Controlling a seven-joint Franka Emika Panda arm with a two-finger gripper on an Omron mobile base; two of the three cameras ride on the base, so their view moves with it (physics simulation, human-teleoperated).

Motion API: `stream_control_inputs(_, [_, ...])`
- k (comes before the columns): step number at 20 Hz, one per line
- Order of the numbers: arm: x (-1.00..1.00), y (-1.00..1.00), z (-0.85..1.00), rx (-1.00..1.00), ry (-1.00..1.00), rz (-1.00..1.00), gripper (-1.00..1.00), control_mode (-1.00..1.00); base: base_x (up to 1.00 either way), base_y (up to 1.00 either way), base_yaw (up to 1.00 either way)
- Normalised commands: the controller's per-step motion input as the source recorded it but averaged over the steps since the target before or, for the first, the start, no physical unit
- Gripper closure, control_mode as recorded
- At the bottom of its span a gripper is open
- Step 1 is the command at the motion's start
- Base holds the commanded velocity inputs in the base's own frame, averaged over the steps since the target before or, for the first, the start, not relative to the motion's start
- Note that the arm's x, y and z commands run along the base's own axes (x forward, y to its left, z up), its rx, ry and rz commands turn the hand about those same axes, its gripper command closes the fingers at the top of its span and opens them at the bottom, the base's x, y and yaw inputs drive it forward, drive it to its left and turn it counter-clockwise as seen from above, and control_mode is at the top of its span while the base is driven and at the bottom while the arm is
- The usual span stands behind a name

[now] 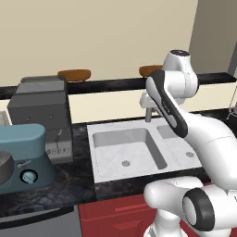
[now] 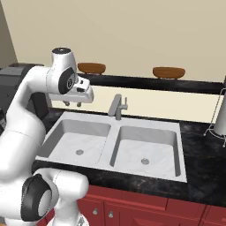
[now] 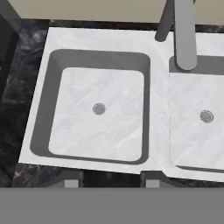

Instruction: Navigate to the stove.

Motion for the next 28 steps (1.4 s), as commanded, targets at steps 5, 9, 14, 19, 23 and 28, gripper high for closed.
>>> stream_control_inputs(5, [-0.33, 0.0, 0.0, 0.0, 0.0, 0.0, -1.0, -1.0, 0.0, 0.0, 0.0])
stream_control_inputs(9, [-0.88, -0.03, 0.0, 0.0, 0.0, -0.01, -1.0, -1.0, 0.0, 0.0, 0.0])
stream_control_inputs(14, [-0.96, -0.08, 0.0, 0.0, 0.0, -0.02, -1.0, -1.0, 0.0, 0.0, 0.0])
stream_control_inputs(19, [-0.93, -0.11, 0.0, 0.0, -0.01, -0.02, -1.0, -1.0, 0.0, 0.0, 0.0])
stream_control_inputs(23, [-0.51, -0.02, 0.0, 0.0, -0.01, 0.0, -1.0, 1.0, -0.16, 0.0, 0.0])
stream_control_inputs(28, [0.0, 0.0, 0.0, 0.0, 0.0, 0.0, -1.0, 1.0, -0.73, -0.16, -0.15])
